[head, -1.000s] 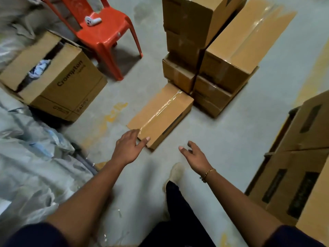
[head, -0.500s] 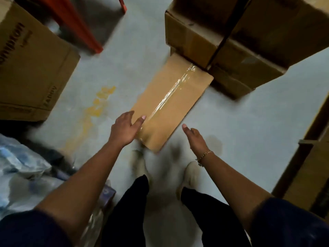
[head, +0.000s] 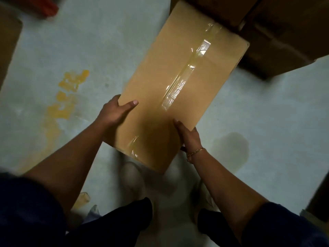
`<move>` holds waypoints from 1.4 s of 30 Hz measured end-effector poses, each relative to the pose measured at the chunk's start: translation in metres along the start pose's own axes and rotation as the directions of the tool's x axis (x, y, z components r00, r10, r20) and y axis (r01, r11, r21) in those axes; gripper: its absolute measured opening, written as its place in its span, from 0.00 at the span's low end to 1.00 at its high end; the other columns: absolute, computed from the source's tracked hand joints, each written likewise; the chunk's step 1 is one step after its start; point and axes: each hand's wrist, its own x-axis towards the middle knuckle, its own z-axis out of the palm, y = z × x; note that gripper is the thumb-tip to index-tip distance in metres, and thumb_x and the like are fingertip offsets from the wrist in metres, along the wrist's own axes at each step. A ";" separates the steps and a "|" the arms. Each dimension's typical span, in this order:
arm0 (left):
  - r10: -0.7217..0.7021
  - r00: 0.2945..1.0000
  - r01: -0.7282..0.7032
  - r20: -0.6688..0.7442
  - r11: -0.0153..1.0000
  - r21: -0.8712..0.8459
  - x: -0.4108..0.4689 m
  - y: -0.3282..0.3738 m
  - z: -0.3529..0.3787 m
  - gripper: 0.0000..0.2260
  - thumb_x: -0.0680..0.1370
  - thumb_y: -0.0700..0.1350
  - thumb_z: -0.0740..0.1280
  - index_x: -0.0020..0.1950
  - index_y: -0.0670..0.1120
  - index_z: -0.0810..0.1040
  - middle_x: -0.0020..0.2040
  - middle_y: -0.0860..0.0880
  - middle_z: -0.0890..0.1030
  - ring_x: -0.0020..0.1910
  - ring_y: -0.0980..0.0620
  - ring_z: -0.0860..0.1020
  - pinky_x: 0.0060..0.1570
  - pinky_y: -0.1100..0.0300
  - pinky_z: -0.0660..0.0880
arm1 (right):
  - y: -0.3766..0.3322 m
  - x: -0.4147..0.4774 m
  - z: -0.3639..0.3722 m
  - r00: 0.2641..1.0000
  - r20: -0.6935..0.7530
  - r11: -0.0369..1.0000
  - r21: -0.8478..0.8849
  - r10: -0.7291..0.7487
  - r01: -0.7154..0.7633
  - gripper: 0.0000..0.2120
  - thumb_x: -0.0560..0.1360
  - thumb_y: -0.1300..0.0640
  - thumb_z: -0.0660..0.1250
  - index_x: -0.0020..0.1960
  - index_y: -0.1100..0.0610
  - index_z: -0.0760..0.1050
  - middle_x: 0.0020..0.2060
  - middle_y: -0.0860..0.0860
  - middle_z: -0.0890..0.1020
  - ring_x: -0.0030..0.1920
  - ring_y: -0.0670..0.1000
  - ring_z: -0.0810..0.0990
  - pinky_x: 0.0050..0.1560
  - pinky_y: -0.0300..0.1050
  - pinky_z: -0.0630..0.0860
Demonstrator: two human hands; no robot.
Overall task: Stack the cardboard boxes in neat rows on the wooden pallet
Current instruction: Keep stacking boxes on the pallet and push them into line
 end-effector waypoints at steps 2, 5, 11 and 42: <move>0.050 0.999 -0.050 0.010 0.998 -0.032 -0.005 -0.001 0.002 0.30 0.77 0.66 0.69 0.74 0.51 0.72 0.64 0.48 0.80 0.56 0.47 0.79 0.53 0.55 0.71 | 0.001 -0.002 -0.002 1.000 0.006 1.000 0.000 -0.004 0.004 0.29 0.69 0.36 0.76 0.63 0.43 0.69 0.52 0.43 0.81 0.49 0.46 0.80 0.51 0.50 0.79; 0.091 0.996 -0.091 0.010 0.996 -0.020 -0.033 0.000 -0.001 0.30 0.77 0.66 0.68 0.74 0.51 0.72 0.65 0.48 0.81 0.54 0.49 0.77 0.52 0.53 0.72 | 0.002 -0.028 -0.012 1.000 -0.001 1.000 -0.015 0.002 -0.002 0.23 0.74 0.40 0.73 0.63 0.44 0.68 0.48 0.41 0.79 0.46 0.44 0.79 0.44 0.45 0.77; 0.087 0.995 -0.089 0.054 0.995 0.034 -0.141 0.029 -0.033 0.29 0.77 0.67 0.67 0.74 0.53 0.72 0.63 0.48 0.82 0.53 0.47 0.79 0.51 0.53 0.73 | -0.002 -0.152 -0.054 0.999 -0.028 1.000 0.016 0.024 -0.023 0.30 0.70 0.38 0.77 0.66 0.48 0.74 0.55 0.46 0.85 0.53 0.50 0.84 0.59 0.55 0.81; 0.626 0.637 -0.696 0.449 0.718 -0.012 -0.770 0.354 0.087 0.24 0.74 0.65 0.73 0.65 0.55 0.78 0.55 0.52 0.84 0.51 0.51 0.83 0.53 0.50 0.79 | 0.071 -0.747 -0.522 0.731 -0.643 0.753 0.361 -0.227 0.551 0.24 0.74 0.59 0.77 0.65 0.53 0.71 0.55 0.53 0.84 0.52 0.52 0.84 0.52 0.49 0.83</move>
